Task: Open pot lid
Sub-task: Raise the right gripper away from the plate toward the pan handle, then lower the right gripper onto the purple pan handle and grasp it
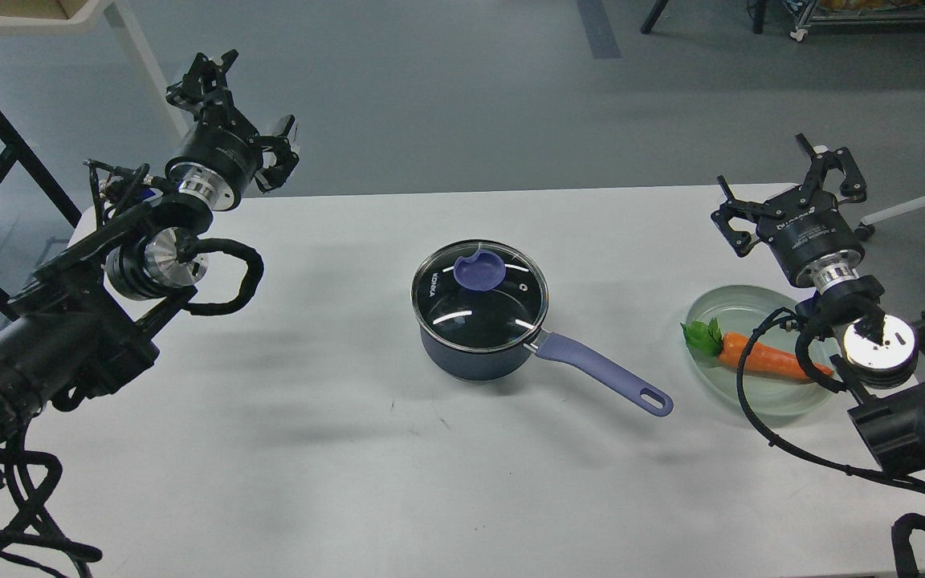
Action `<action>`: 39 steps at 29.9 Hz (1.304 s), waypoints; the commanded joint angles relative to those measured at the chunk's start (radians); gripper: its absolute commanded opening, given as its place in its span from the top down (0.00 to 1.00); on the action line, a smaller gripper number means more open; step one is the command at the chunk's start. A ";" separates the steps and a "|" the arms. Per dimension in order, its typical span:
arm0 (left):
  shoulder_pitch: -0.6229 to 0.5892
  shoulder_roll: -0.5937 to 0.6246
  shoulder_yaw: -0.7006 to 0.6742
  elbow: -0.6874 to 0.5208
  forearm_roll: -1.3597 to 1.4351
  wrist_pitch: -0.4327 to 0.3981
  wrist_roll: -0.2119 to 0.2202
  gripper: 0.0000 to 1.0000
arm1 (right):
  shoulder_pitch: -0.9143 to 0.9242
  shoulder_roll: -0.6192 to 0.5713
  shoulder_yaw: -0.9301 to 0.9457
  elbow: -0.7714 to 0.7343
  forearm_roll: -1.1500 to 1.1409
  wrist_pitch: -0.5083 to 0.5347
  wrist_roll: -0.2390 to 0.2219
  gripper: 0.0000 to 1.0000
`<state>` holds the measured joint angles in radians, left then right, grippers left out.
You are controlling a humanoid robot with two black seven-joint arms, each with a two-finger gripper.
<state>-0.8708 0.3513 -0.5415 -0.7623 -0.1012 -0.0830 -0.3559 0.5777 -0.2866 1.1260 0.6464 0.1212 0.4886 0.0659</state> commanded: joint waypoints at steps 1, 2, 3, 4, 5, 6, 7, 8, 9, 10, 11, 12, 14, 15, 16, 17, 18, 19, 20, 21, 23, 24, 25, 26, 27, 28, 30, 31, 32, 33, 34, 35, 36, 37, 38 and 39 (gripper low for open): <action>0.003 -0.005 0.000 0.000 0.002 -0.003 -0.001 0.01 | 0.001 0.000 0.000 0.002 0.000 0.000 0.000 0.00; 0.001 -0.005 0.000 0.000 0.002 -0.003 -0.001 0.01 | -0.001 0.000 0.000 0.002 0.000 0.000 0.000 0.00; 0.001 -0.005 0.000 0.000 0.002 -0.004 -0.001 0.01 | -0.001 0.000 0.000 0.002 0.000 0.000 -0.001 0.00; 0.001 -0.005 -0.001 0.000 0.000 -0.004 -0.001 0.01 | -0.001 -0.002 0.000 0.004 -0.002 0.000 -0.001 0.00; 0.001 -0.005 -0.001 0.000 0.000 -0.004 -0.001 0.01 | -0.001 -0.002 0.000 0.006 -0.002 0.000 -0.001 0.00; 0.001 -0.003 -0.001 0.000 0.000 -0.004 -0.001 0.01 | -0.002 -0.002 0.000 0.007 -0.002 0.000 -0.003 0.00; 0.001 -0.002 -0.001 0.000 0.001 -0.004 -0.001 0.01 | -0.002 -0.002 0.000 0.010 -0.002 0.000 -0.005 0.00; 0.001 0.000 -0.001 0.000 0.000 -0.004 -0.001 0.01 | -0.002 -0.002 -0.003 0.013 -0.002 0.000 -0.005 0.00; 0.001 0.003 -0.003 0.000 0.000 -0.003 -0.001 0.01 | -0.004 -0.002 -0.015 0.015 -0.002 0.000 -0.005 0.00; 0.001 0.009 -0.005 0.000 0.000 -0.001 -0.001 0.01 | -0.002 -0.003 -0.028 0.016 -0.002 0.000 -0.005 0.00; 0.003 0.014 -0.008 0.000 0.000 0.000 -0.001 0.01 | -0.002 -0.006 -0.037 0.018 -0.002 0.000 -0.003 0.00; 0.003 0.017 -0.008 0.000 0.000 0.000 -0.001 0.01 | -0.002 -0.012 -0.044 0.021 -0.002 0.000 -0.003 0.00; 0.003 0.024 -0.006 0.000 0.000 -0.003 0.003 0.01 | -0.001 -0.026 -0.057 0.036 -0.002 0.000 -0.003 0.00; 0.003 0.029 -0.006 0.000 0.000 -0.004 0.005 0.01 | 0.001 -0.038 -0.067 0.050 -0.002 0.000 -0.003 0.00; 0.004 0.034 -0.006 0.000 0.000 -0.004 0.006 0.01 | 0.002 -0.054 -0.083 0.064 -0.003 0.000 -0.003 0.00; 0.004 0.037 -0.005 0.000 0.001 -0.004 0.006 0.01 | 0.004 -0.072 -0.101 0.076 -0.005 0.000 -0.003 0.00; 0.006 0.038 -0.005 0.000 0.000 -0.004 0.005 0.01 | 0.005 -0.098 -0.127 0.093 -0.009 -0.001 -0.003 0.00; 0.006 0.040 -0.003 0.000 0.000 -0.004 0.006 0.01 | 0.013 -0.130 -0.156 0.111 -0.009 -0.001 -0.003 0.00; 0.006 0.041 -0.003 0.000 0.000 -0.004 0.006 0.01 | 0.028 -0.158 -0.182 0.127 -0.009 -0.002 -0.003 0.00; 0.009 0.046 -0.001 0.001 0.000 -0.004 0.006 0.01 | 0.045 -0.186 -0.213 0.142 -0.009 -0.002 -0.003 0.00; 0.024 0.051 -0.001 0.001 -0.002 -0.004 0.003 0.01 | 0.076 -0.235 -0.262 0.168 -0.009 -0.007 -0.003 0.00; 0.035 0.051 -0.001 0.001 -0.005 -0.006 0.002 0.01 | 0.094 -0.259 -0.284 0.182 -0.009 -0.010 -0.003 0.00; 0.042 0.051 -0.003 0.001 -0.005 -0.008 0.002 0.01 | 0.111 -0.281 -0.302 0.197 -0.011 -0.016 -0.003 0.00; 0.049 0.051 -0.003 0.000 -0.006 -0.008 0.000 0.01 | 0.134 -0.302 -0.324 0.211 -0.011 -0.021 -0.003 0.00; 0.053 0.051 -0.003 0.000 -0.006 -0.009 0.000 0.01 | 0.154 -0.322 -0.344 0.226 -0.011 -0.024 -0.003 0.00; 0.061 0.051 -0.001 0.000 -0.008 -0.014 0.000 0.01 | 0.180 -0.345 -0.373 0.245 -0.012 -0.028 -0.003 0.00; 0.076 0.052 -0.001 -0.002 -0.006 -0.017 0.002 0.01 | 0.238 -0.391 -0.440 0.281 -0.023 -0.030 -0.005 0.00; 0.081 0.054 0.002 -0.002 -0.005 -0.018 0.003 0.01 | 0.272 -0.413 -0.478 0.300 -0.044 -0.030 -0.003 0.00; 0.085 0.055 0.005 -0.003 -0.003 -0.018 0.005 0.01 | 0.318 -0.437 -0.532 0.321 -0.086 -0.030 -0.003 0.00; 0.090 0.060 0.006 -0.003 0.000 -0.018 0.006 0.01 | 0.355 -0.453 -0.570 0.337 -0.127 -0.030 -0.003 0.00; 0.092 0.064 0.009 -0.003 0.001 -0.018 0.006 0.01 | 0.391 -0.463 -0.610 0.355 -0.167 -0.030 -0.003 0.00; 0.098 0.072 0.009 -0.005 0.002 -0.020 0.006 0.01 | 0.431 -0.473 -0.653 0.380 -0.214 -0.030 -0.003 0.00; 0.105 0.078 0.009 -0.008 0.002 -0.020 0.006 0.01 | 0.468 -0.482 -0.693 0.407 -0.260 -0.030 -0.003 0.00; 0.114 0.084 0.011 -0.011 0.002 -0.020 0.005 0.01 | 0.499 -0.491 -0.724 0.429 -0.300 -0.031 -0.003 0.00; 0.125 0.090 0.011 -0.012 0.002 -0.021 0.005 0.01 | 0.536 -0.497 -0.765 0.461 -0.352 -0.033 -0.003 0.00; 0.131 0.094 0.012 -0.014 0.002 -0.023 0.005 0.01 | 0.563 -0.503 -0.796 0.485 -0.392 -0.036 -0.005 0.00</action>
<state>-0.7604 0.4319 -0.5319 -0.7711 -0.0999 -0.1028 -0.3506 1.0497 -0.7685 0.4300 1.0592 -0.1475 0.4581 0.0627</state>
